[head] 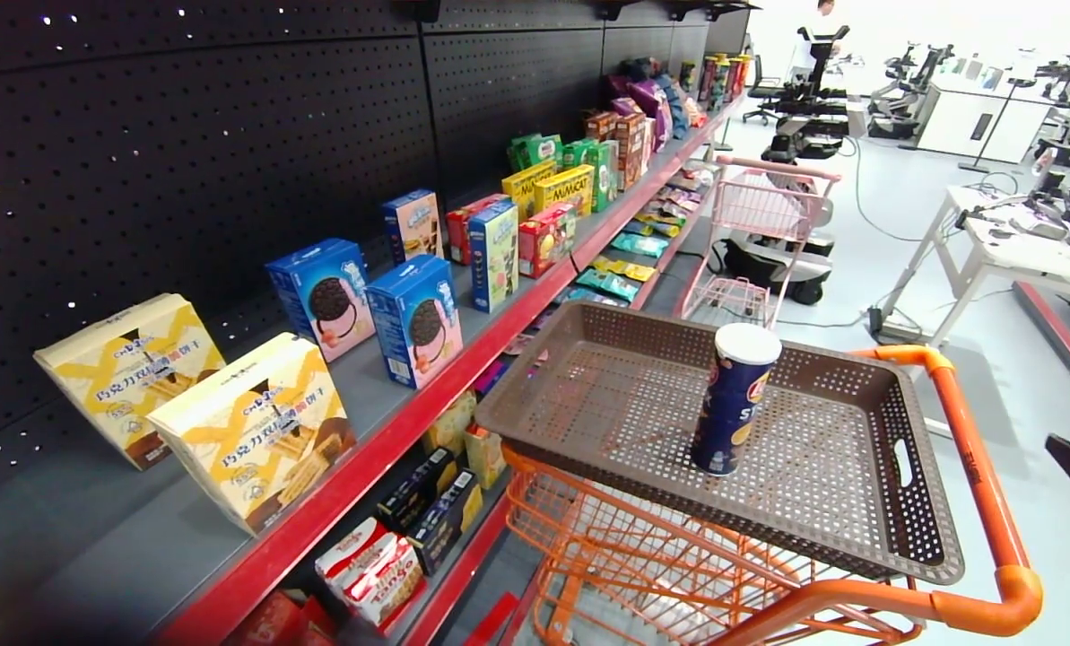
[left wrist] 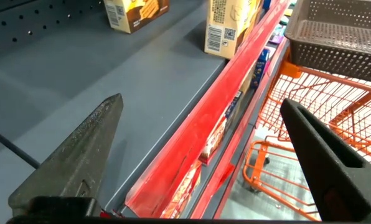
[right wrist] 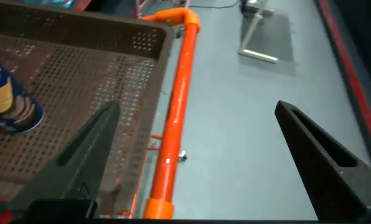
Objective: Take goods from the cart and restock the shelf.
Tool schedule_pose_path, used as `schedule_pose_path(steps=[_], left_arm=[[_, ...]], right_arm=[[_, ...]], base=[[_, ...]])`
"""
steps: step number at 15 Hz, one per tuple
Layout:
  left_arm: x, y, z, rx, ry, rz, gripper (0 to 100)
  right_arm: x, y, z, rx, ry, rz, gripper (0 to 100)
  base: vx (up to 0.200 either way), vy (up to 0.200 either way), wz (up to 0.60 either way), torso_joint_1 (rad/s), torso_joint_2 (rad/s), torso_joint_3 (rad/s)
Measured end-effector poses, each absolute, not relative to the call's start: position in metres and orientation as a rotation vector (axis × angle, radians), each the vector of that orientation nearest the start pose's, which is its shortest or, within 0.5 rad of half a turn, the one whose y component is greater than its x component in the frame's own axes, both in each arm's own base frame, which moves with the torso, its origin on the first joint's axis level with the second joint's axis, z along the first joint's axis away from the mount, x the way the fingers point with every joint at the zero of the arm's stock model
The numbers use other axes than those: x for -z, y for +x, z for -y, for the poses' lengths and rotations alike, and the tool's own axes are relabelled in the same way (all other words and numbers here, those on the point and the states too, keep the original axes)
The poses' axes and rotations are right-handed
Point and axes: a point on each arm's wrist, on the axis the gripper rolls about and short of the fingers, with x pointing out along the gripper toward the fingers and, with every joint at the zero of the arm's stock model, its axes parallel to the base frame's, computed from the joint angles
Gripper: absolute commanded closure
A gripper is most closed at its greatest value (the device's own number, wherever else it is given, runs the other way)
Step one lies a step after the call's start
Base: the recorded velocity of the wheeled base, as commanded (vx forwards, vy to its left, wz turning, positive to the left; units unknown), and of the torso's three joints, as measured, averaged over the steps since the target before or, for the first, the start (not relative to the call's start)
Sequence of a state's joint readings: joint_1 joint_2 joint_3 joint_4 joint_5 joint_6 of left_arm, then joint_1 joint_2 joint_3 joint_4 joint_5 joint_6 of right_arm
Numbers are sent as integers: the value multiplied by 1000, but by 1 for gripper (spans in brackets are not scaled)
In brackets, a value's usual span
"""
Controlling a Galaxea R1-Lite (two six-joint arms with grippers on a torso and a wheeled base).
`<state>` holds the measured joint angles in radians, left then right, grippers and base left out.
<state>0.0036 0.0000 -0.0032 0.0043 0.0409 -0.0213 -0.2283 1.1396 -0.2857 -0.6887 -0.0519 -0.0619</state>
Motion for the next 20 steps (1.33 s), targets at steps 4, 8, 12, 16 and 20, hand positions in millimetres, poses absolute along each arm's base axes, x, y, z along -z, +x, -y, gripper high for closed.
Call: schedule_pose_path(steps=[4, 8, 12, 16, 20], left_arm=[[-76, -23, -1, -45, -21, -1, 0], [-76, -23, -1, -45, -21, -1, 0], [-76, -23, -1, -45, -21, -1, 0], [-76, -23, -1, -45, -21, -1, 0], [-76, -23, -1, -45, -21, -1, 0]], right_arm=[[-159, 177, 36, 57, -51, -203, 0], [-154, 190, 22, -177, -50, -216, 0], [-158, 196, 10, -358, -48, -178, 0], [-154, 214, 8, -392, -63, -138, 0], [-141, 244, 1, -435, -83, -126, 0]], base=[[0, 0, 0, 0, 0, 0], [0, 0, 0, 0, 0, 0], [0, 0, 0, 0, 0, 0], [0, 0, 0, 0, 0, 0], [0, 0, 0, 0, 0, 0]])
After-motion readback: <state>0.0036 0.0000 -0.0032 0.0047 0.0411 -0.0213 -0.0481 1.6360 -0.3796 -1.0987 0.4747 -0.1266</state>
